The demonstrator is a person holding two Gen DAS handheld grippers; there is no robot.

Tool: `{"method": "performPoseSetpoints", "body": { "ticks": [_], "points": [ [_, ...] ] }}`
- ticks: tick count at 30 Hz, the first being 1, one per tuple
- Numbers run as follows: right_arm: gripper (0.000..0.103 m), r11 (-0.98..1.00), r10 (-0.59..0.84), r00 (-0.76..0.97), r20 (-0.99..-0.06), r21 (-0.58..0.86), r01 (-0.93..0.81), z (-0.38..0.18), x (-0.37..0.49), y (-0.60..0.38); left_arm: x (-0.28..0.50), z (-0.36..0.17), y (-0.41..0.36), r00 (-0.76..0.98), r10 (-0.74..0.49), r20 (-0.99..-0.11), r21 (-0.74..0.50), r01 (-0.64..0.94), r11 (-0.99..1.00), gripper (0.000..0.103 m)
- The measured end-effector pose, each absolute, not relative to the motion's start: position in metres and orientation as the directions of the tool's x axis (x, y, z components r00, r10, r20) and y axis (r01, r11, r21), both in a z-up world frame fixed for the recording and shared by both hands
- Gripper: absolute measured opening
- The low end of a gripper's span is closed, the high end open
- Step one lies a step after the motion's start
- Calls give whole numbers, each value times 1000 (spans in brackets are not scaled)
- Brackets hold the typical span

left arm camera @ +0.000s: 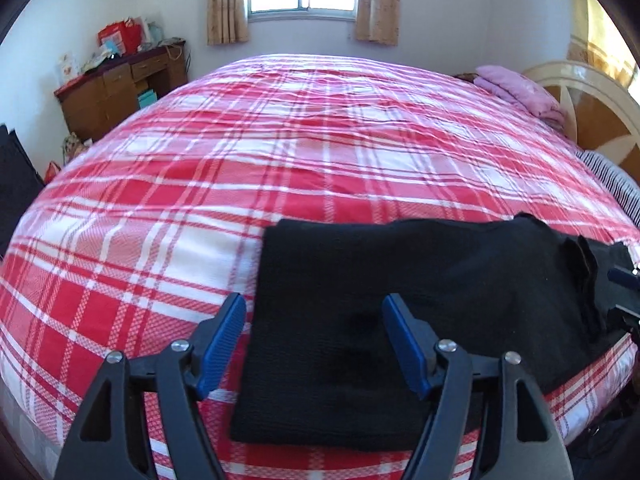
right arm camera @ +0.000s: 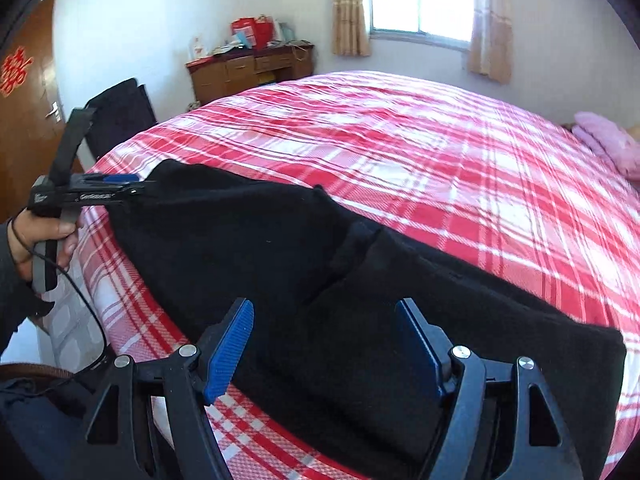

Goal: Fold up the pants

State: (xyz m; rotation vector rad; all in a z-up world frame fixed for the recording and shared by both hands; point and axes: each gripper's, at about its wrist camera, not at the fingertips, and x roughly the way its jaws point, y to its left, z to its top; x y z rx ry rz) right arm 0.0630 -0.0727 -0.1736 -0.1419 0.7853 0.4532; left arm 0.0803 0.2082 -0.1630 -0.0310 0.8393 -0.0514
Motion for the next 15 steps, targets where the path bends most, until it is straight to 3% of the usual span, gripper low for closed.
{"method": "performPoseSetpoints", "body": {
  "ticks": [7,12,15],
  "points": [
    [75,918,323,623,-713,76,-388,-176,69,-84,82,-174,221,658,-132,-742,-139,41,989,73],
    [75,921,318,621,-716,76,-383,-177,68,-83,82,-174,226,649,-178,-740,-194,47,980,57],
    [75,918,316,622,-716,65,-391,-178,67,-80,83,-174,236,639,-224,-736,-258,41,965,35]
  ]
}}
